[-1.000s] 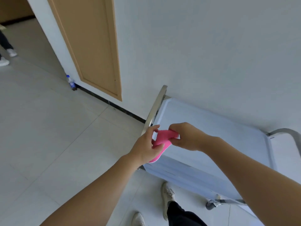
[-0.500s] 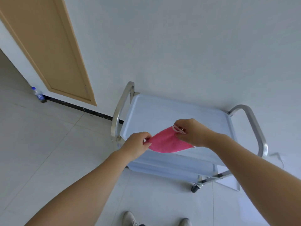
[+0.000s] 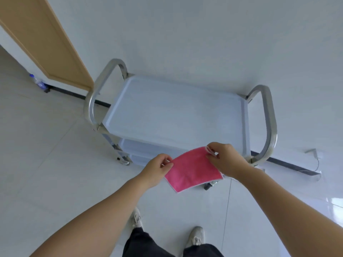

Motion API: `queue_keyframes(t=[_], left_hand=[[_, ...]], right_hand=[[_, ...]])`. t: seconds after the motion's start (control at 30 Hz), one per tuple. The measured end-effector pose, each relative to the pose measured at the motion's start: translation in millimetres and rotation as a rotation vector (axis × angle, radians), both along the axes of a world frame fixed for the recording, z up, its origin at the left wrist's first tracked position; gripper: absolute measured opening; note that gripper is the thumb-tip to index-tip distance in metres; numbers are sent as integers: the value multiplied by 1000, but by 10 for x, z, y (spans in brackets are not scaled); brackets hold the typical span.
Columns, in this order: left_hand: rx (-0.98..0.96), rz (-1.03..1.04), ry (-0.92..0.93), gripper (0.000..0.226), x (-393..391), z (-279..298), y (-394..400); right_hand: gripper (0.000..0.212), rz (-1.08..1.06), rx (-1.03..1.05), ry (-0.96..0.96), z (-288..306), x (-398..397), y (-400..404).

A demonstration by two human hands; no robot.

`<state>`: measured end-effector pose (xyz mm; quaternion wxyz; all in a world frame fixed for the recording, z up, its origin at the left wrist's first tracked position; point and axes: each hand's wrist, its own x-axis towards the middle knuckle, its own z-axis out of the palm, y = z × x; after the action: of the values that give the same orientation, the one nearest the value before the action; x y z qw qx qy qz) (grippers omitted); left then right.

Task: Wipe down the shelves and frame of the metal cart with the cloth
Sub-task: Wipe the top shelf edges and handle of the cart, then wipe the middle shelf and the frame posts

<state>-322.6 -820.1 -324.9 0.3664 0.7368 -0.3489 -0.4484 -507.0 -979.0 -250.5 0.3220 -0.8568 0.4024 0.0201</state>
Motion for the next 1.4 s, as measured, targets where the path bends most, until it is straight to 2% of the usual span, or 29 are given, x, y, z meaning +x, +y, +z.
queue_keyframes(t=[0.2, 0.33, 0.47, 0.57, 0.77, 0.83, 0.9, 0.97, 1.0, 1.07, 1.1, 1.17, 1.27, 1.33, 1.4], left_hand=[[118, 14, 155, 42, -346, -598, 12], [119, 120, 114, 35, -348, -1222, -246], [35, 82, 66, 29, -334, -2018, -675], [-44, 8, -14, 26, -341, -2581, -1076], [-298, -135, -209, 23, -324, -3274, -1928], [-375, -215, -266, 20, -349, -3448, -2101], [-441, -290, -355, 18, -361, -3618, -2200], [-524, -369, -486, 14, -349, -3784, -2225], [-570, -404, -546, 13, -327, -3860, -2219], [-667, -448, -642, 12, -266, -3959, -2170], [-709, -459, -687, 12, -231, -3971, -2139], [-734, -488, -755, 15, -159, -3930, -2042], [-695, -552, -781, 17, -52, -3760, -1832], [-706, -571, -831, 18, 24, -3720, -1712], [-723, -554, -888, 19, 110, -3769, -1642]], right_hand=[[13, -141, 79, 47, -927, -538, 67], [24, -274, 48, 60, -1725, -674, 52], [9, -413, -1, 101, -2585, -669, -120], [32, -473, -81, 125, -3163, -649, -376], [51, -550, -331, 112, -3918, -687, -1046], [55, -549, -360, 183, -4093, -686, -1170], [51, -452, -467, 385, -4258, -685, -1216], [48, -294, -684, 519, -4383, -691, -1224], [47, -199, -784, 453, -4436, -689, -1230], [36, 57, -847, 126, -4521, -655, -1220], [30, 182, -843, -14, -4558, -632, -1202], [31, 311, -744, -109, -4593, -577, -1149], [44, 354, -555, 4, -4529, -535, -1074], [50, 387, -485, 139, -4481, -531, -1078], [51, 381, -461, 193, -4490, -552, -1105]])
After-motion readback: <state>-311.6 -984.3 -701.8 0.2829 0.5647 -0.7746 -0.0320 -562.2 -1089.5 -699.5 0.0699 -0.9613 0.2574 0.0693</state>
